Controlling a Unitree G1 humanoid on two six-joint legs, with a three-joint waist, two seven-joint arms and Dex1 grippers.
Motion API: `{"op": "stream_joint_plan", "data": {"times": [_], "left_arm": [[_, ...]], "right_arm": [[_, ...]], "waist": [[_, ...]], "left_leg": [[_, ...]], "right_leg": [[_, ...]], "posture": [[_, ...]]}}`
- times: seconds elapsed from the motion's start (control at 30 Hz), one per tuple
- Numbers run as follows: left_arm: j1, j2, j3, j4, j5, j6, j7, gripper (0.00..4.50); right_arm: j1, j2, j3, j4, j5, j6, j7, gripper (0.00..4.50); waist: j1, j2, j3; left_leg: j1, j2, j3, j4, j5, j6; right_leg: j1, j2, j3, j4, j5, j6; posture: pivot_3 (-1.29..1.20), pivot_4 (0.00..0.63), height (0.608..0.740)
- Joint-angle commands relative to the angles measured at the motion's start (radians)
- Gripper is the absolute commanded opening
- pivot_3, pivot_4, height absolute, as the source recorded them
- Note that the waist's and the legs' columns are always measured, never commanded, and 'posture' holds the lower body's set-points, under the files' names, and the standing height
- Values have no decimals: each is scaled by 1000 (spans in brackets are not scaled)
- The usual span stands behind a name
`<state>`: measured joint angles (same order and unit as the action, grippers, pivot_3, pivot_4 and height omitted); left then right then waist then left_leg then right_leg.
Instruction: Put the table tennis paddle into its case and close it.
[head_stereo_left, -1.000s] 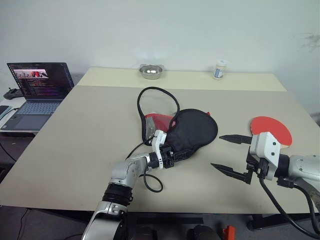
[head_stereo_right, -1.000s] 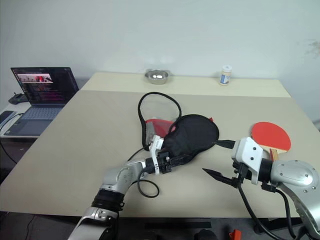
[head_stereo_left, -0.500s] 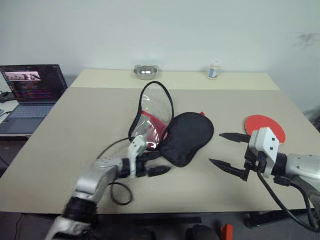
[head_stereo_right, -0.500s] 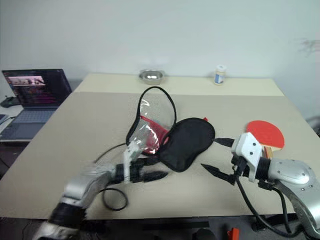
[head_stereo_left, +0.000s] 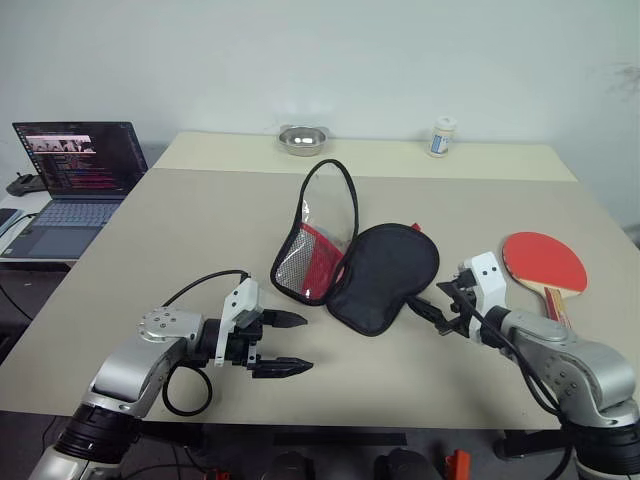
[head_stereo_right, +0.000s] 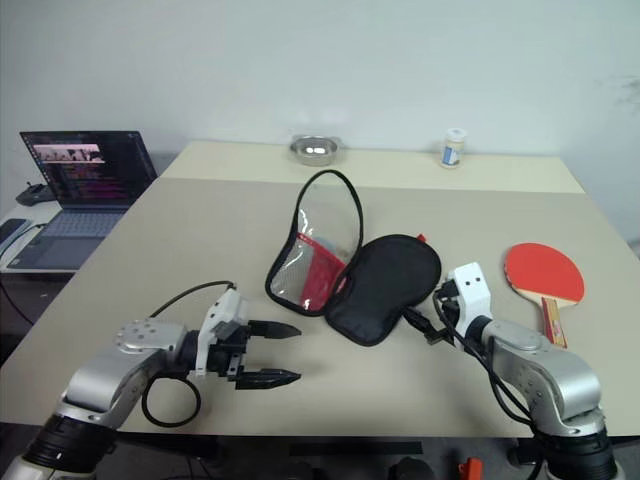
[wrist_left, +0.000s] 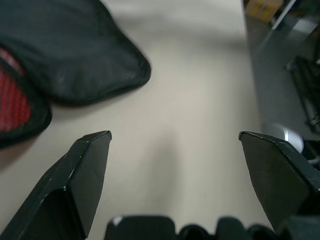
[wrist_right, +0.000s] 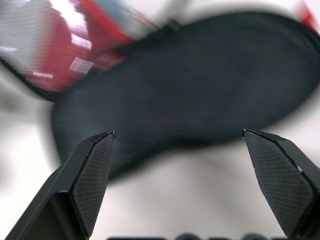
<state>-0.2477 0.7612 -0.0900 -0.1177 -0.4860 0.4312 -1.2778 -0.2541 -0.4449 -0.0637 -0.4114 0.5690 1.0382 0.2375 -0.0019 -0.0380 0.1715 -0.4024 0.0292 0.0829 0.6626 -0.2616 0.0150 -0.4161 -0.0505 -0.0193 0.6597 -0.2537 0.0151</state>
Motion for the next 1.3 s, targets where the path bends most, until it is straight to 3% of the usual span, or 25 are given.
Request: {"op": "stream_joint_plan", "data": {"times": [0.03,0.37,0.57,0.67,0.83,1.03,1.13,1.3], "left_arm": [[-23,5,44,-56,-53,10,-16,4470],[-214,-38,106,-81,-183,99,28,4470],[-289,-52,85,-52,-155,97,38,4470],[-296,-64,80,-54,-152,101,52,4500],[-295,-66,88,-37,-136,96,69,4500],[-294,-51,85,7,-108,79,52,4500],[-304,-54,76,20,-94,74,42,4500],[-329,-65,66,39,-80,68,32,4500]], "right_arm": [[-27,54,-5,2,-14,23,-52,4500],[-109,210,9,111,-35,16,-95,4500],[-134,234,36,210,-100,-24,-93,4500],[-135,231,34,201,-109,-30,-92,3927],[-97,158,32,77,-112,-26,-49,2231],[-64,131,-19,-24,-85,-4,-51,2231],[-61,158,-43,-27,-81,13,-70,2843],[-75,244,-98,18,-59,75,-123,4456]], "waist": [[0,0,0],[-3,0,0],[-8,0,0],[-11,0,0],[-13,0,0],[-16,0,0],[-22,0,0],[-25,0,0]], "left_leg": [[0,0,0,0,0,0],[0,1,0,1,0,0],[1,1,0,1,0,0],[1,1,0,1,0,0],[1,1,0,1,0,0],[1,1,0,1,0,0],[1,2,0,1,1,0],[1,2,0,1,1,-1]], "right_leg": [[0,0,0,0,0,0],[0,5,2,2,-2,5],[0,6,4,2,-1,4],[0,6,4,3,-1,4],[0,6,4,3,-1,4],[-1,6,4,3,-2,5],[-1,6,4,3,-2,5],[-1,6,4,3,-1,5]], "posture": [[0,150,740],[0,150,740],[0,150,740],[0,150,740],[0,150,740],[0,150,740],[0,150,740],[0,150,740]]}}
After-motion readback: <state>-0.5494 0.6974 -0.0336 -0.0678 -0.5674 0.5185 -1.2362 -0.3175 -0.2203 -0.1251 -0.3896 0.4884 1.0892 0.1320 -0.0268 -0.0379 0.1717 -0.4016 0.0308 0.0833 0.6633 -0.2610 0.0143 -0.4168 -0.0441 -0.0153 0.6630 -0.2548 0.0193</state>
